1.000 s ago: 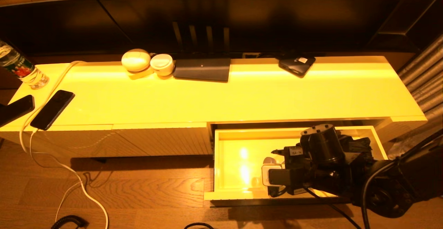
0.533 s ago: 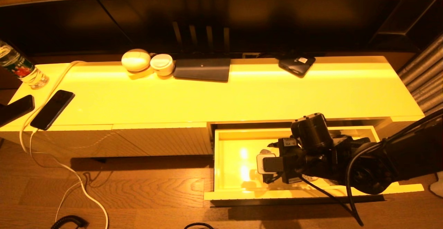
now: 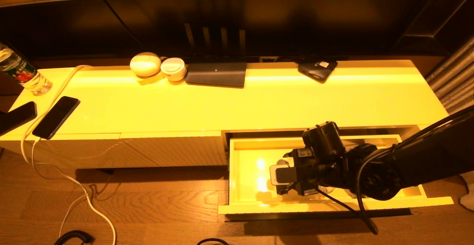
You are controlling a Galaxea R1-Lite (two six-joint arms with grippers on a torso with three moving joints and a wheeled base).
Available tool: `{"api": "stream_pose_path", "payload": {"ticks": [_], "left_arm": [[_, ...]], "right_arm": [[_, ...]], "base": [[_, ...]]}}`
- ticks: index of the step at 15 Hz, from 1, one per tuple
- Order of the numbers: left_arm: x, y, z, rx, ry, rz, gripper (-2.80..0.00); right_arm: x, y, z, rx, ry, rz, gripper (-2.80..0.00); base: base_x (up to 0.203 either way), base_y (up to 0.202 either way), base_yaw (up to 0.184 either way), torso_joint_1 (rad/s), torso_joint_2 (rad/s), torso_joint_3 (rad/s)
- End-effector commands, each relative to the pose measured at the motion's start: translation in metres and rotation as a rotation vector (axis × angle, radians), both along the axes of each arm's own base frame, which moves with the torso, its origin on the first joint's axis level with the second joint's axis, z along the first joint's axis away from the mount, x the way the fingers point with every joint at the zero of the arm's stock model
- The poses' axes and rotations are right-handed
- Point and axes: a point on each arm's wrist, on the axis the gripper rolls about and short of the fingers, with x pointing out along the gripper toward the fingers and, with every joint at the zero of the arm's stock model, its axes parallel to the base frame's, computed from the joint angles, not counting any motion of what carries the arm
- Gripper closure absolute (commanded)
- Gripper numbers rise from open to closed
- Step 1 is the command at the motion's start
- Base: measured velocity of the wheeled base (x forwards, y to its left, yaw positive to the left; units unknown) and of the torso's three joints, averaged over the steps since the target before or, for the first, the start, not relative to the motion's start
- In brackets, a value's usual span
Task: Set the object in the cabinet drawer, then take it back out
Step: Put the mineral water in the drawer
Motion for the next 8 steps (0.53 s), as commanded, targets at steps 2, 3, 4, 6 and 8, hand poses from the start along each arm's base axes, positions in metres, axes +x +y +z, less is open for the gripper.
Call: {"api": "stream_pose_path", "payload": {"ticks": [2,3,4,6,8], "left_arm": [[0.0,0.0,0.0,0.0,0.001,0.0,0.0],[0.0,0.0,0.0,0.0,0.001,0.0,0.0],[0.0,0.0,0.0,0.0,0.001,0.0,0.0],[0.0,0.0,0.0,0.0,0.001,0.0,0.0],[0.0,0.0,-0.001,0.0,0.003,0.0,0.0]], "right_arm": [[0.006,0.008,-0.002,0.001,-0.01,0.013,-2.8],[0.007,0.01,0.0,0.005,-0.016,0.015,-2.8],[0.008,0.011,0.0,0.007,-0.019,0.017,-2.8],[0.007,0.015,0.002,0.011,-0.026,0.028,-2.8],[0.008,0.019,0.009,0.03,-0.047,0.027,-2.8]], "base": [[0.0,0.0,0.0,0.0,0.0,0.0],[0.0,0.0,0.0,0.0,0.0,0.0],[0.0,0.0,0.0,0.0,0.0,0.0],[0.0,0.0,0.0,0.0,0.0,0.0],[0.0,0.0,0.0,0.0,0.0,0.0]]}}
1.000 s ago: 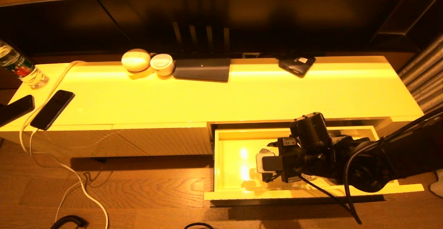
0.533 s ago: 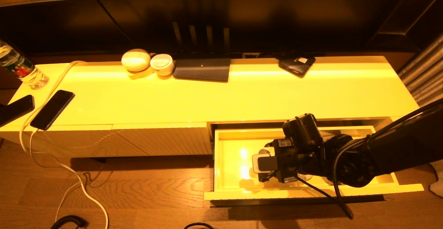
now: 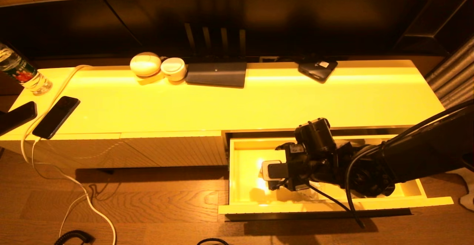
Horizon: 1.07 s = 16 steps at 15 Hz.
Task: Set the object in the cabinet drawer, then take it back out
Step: Put the mineral water in the drawer, then close the drawer
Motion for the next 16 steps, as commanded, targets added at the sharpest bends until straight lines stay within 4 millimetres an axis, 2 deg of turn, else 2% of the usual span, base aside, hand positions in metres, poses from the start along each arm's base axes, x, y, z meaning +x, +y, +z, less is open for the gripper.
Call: {"api": "stream_pose_path", "payload": {"ticks": [1,3,5,7,8,9,12,16], "left_arm": [[0.0,0.0,0.0,0.0,0.001,0.0,0.0],[0.0,0.0,0.0,0.0,0.001,0.0,0.0],[0.0,0.0,0.0,0.0,0.001,0.0,0.0],[0.0,0.0,0.0,0.0,0.001,0.0,0.0],[0.0,0.0,-0.001,0.0,0.002,-0.001,0.0],[0.0,0.0,0.0,0.0,0.001,0.0,0.0],[0.0,0.0,0.0,0.0,0.001,0.0,0.0],[0.0,0.0,0.0,0.0,0.001,0.0,0.0]], "right_arm": [[-0.001,0.001,0.016,0.023,-0.042,0.003,-2.8],[-0.011,-0.008,0.048,0.067,-0.112,-0.008,-2.8],[-0.022,-0.026,0.077,0.1,-0.161,-0.041,-2.8],[-0.034,-0.05,0.095,0.118,-0.172,-0.096,-2.8],[-0.038,-0.059,0.095,0.129,-0.152,-0.139,-2.8],[-0.045,-0.065,0.099,0.173,-0.141,-0.19,0.0],[-0.08,-0.085,0.114,0.378,-0.014,-0.387,0.0],[-0.131,-0.11,0.116,0.523,0.207,-0.596,0.0]], "base": [[0.0,0.0,0.0,0.0,0.0,0.0],[0.0,0.0,0.0,0.0,0.0,0.0],[0.0,0.0,0.0,0.0,0.0,0.0],[0.0,0.0,0.0,0.0,0.0,0.0],[0.0,0.0,0.0,0.0,0.0,0.0],[0.0,0.0,0.0,0.0,0.0,0.0],[0.0,0.0,0.0,0.0,0.0,0.0],[0.0,0.0,0.0,0.0,0.0,0.0]]}}
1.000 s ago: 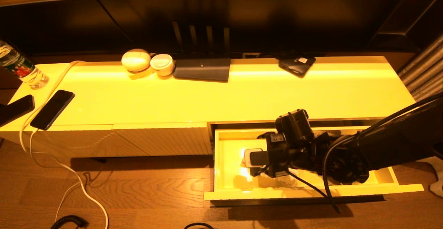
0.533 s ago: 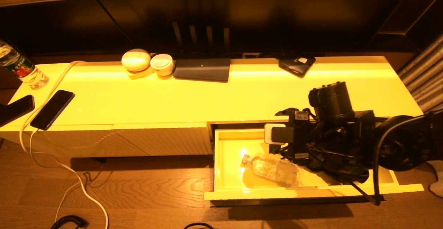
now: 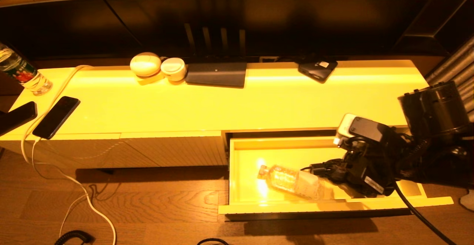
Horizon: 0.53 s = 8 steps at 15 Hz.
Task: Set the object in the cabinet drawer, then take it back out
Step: Close the drawer
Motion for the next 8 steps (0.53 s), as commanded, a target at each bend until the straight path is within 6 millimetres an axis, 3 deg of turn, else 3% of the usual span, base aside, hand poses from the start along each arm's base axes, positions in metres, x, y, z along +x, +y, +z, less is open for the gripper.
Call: {"api": "stream_pose_path", "payload": {"ticks": [1,5,8], "left_arm": [[0.0,0.0,0.0,0.0,0.001,0.001,0.0],[0.0,0.0,0.0,0.0,0.001,0.001,0.0],[0.0,0.0,-0.001,0.0,0.002,0.001,0.0]], "right_arm": [[-0.039,-0.017,0.01,0.129,0.086,-0.109,0.0],[-0.08,-0.033,0.005,0.237,0.309,-0.262,0.0],[-0.104,-0.045,-0.016,0.228,0.472,-0.321,0.0]], "base": [[0.0,0.0,0.0,0.0,0.0,0.0],[0.0,0.0,0.0,0.0,0.0,0.0],[0.0,0.0,0.0,0.0,0.0,0.0]]}}
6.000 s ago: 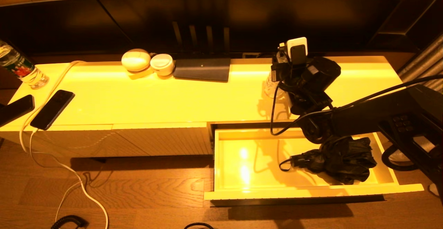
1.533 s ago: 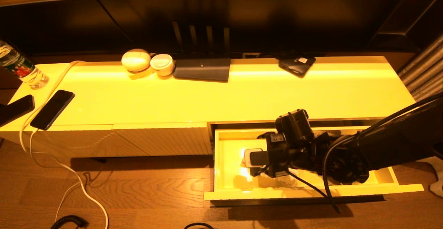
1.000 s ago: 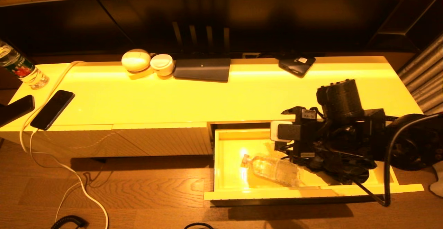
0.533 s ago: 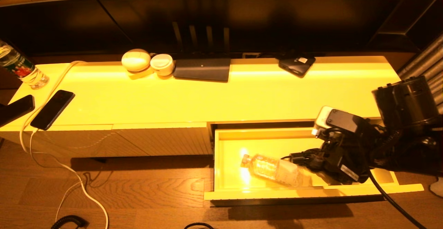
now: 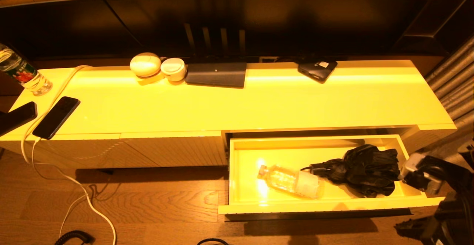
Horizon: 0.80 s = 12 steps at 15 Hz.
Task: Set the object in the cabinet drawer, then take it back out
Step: Close the drawer
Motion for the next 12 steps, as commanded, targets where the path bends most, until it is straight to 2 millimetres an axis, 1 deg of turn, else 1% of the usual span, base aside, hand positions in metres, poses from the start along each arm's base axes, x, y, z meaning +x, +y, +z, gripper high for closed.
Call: {"api": "stream_pose_path", "payload": {"ticks": [1,3,6,8,12], "left_arm": [[0.0,0.0,-0.001,0.0,0.003,0.0,0.0],[0.0,0.0,-0.001,0.0,0.002,0.0,0.0],[0.0,0.0,-0.001,0.0,0.003,0.0,0.0],[0.0,0.0,0.0,0.0,0.001,0.0,0.0],[0.0,0.0,-0.001,0.0,0.002,0.0,0.0]], "right_arm": [[-0.019,-0.009,-0.014,-0.009,0.085,-0.014,0.0],[-0.023,-0.009,-0.033,-0.044,0.178,-0.024,0.0],[-0.018,-0.006,-0.053,-0.086,0.277,-0.049,0.0],[-0.012,-0.002,-0.067,-0.094,0.303,-0.059,0.0],[0.001,0.005,-0.085,-0.07,0.324,-0.069,0.0]], "base": [[0.0,0.0,0.0,0.0,0.0,0.0],[0.0,0.0,0.0,0.0,0.0,0.0],[0.0,0.0,0.0,0.0,0.0,0.0],[0.0,0.0,0.0,0.0,0.0,0.0],[0.0,0.0,0.0,0.0,0.0,0.0]]}}
